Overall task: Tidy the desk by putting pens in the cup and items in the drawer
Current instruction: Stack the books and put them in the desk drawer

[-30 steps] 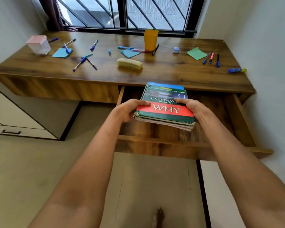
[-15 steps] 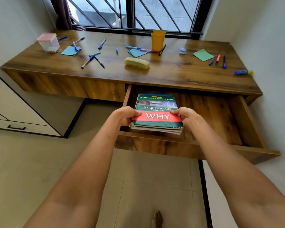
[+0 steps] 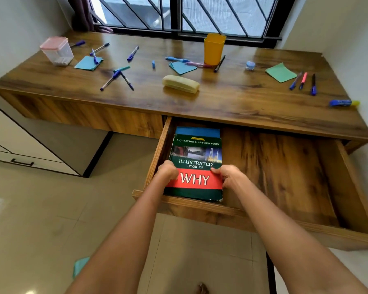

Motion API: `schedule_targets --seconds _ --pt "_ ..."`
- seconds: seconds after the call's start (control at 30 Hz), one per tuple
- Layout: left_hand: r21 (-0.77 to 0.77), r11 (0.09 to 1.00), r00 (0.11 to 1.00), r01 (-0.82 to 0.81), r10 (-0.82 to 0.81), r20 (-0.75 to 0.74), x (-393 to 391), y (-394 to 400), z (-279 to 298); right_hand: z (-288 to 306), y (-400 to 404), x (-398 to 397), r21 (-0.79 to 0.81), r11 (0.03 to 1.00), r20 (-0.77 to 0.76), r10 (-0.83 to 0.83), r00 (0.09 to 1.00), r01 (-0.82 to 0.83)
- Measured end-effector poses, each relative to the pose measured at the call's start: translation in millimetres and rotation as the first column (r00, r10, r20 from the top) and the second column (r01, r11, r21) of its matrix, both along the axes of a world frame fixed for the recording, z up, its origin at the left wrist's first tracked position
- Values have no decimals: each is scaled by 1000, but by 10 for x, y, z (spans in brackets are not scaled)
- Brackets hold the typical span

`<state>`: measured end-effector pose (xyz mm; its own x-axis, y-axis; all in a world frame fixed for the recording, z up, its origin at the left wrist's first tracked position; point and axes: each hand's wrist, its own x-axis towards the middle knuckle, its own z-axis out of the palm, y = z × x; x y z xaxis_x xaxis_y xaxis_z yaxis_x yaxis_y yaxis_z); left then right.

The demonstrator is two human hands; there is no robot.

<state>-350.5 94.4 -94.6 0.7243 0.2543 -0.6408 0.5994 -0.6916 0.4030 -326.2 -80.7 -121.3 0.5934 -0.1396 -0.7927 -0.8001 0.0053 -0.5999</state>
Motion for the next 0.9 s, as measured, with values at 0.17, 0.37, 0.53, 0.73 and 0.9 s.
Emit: schedule_targets --seconds 0.17,0.37,0.53,0.73,0.9 --pt "165 980 994 110 -108 -22 72 -115 113 16 68 26 -50 997 36 55 998 -54" --pt "337 925 979 174 -200 44 -1 -117 85 45 41 -50 -316 921 97 268 959 -225" --pt "486 804 924 343 -381 -22 -64 -139 133 56 124 -185 -674 662 52 485 873 -328" --pt "219 803 824 555 -567 -12 -142 -143 238 64 163 -332 -757 525 -3 592 806 -389" --pt "-182 720 733 669 -680 2 -306 -200 498 263 32 -418 -738 547 7 590 807 -394"
